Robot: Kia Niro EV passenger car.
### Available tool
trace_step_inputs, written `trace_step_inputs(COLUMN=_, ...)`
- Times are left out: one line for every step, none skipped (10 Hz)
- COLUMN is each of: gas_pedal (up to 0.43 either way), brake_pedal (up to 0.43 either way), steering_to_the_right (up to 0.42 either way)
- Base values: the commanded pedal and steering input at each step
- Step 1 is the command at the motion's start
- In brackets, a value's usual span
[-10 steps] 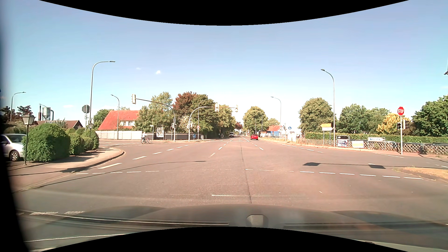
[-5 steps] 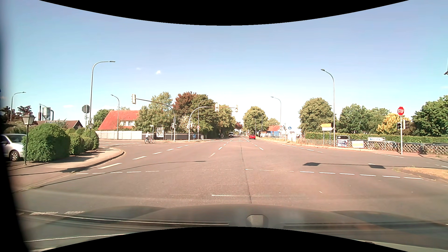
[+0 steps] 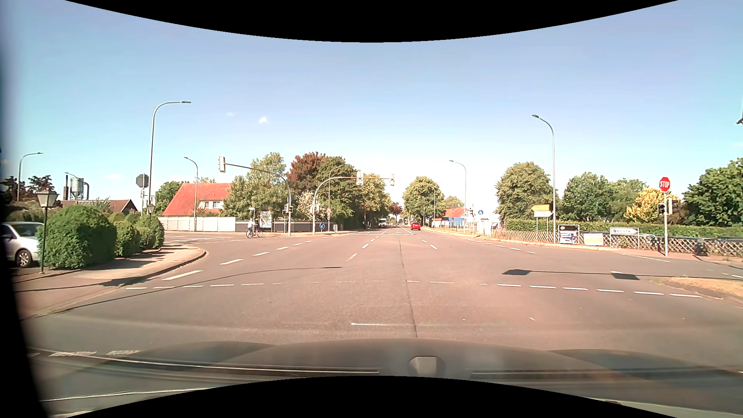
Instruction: Follow the waypoints while adhering to traffic rules and regulations
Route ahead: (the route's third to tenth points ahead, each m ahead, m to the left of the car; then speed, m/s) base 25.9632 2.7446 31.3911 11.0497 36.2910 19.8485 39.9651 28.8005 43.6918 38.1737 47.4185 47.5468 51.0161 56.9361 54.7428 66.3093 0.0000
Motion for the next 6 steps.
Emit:
trace_step_inputs(gas_pedal=0.000, brake_pedal=0.335, steering_to_the_right=0.008)
trace_step_inputs(gas_pedal=0.000, brake_pedal=0.329, steering_to_the_right=0.008)
trace_step_inputs(gas_pedal=0.000, brake_pedal=0.329, steering_to_the_right=0.008)
trace_step_inputs(gas_pedal=0.000, brake_pedal=0.329, steering_to_the_right=0.008)
trace_step_inputs(gas_pedal=0.000, brake_pedal=0.335, steering_to_the_right=0.008)
trace_step_inputs(gas_pedal=0.000, brake_pedal=0.335, steering_to_the_right=0.008)
